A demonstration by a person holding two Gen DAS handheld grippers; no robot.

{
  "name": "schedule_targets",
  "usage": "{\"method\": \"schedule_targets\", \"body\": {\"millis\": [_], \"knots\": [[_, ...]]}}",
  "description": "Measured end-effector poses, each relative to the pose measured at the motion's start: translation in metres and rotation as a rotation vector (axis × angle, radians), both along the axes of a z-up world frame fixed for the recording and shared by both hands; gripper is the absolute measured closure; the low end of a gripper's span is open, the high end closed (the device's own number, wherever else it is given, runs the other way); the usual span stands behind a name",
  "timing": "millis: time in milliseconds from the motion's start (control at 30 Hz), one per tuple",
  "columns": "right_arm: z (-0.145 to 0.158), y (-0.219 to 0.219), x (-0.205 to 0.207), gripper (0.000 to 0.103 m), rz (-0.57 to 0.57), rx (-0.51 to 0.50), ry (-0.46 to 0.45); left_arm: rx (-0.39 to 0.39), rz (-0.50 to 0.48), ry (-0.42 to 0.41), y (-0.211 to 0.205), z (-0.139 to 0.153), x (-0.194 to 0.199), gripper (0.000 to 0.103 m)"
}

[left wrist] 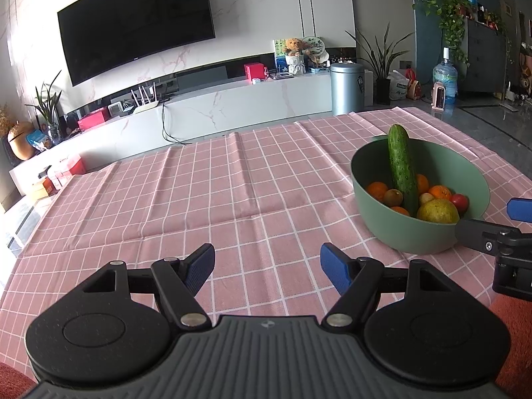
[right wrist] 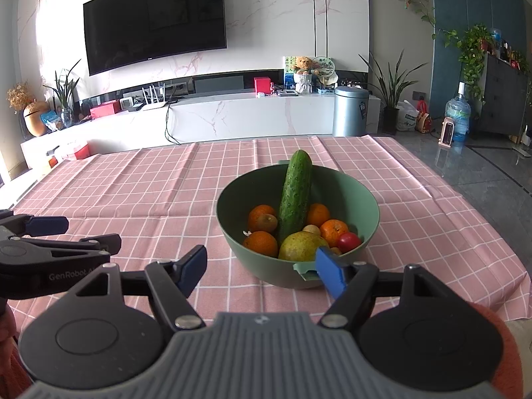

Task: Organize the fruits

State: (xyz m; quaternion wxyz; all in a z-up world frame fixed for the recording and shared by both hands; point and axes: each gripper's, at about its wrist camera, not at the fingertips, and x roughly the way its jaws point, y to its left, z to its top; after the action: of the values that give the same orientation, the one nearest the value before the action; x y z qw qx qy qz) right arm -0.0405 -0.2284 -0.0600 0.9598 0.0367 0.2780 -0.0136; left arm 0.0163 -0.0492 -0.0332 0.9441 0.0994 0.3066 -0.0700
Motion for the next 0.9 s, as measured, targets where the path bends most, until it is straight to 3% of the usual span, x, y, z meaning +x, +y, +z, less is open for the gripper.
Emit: {"method": "schedule_targets", "body": {"millis": [900], "knots": [[0.0004,0.0002,-0.0003,0.027,0.0,-0.01,-0.001,-0.008,-0.012,0.011,0.0,0.0046,-0.0032,0.018]]}}
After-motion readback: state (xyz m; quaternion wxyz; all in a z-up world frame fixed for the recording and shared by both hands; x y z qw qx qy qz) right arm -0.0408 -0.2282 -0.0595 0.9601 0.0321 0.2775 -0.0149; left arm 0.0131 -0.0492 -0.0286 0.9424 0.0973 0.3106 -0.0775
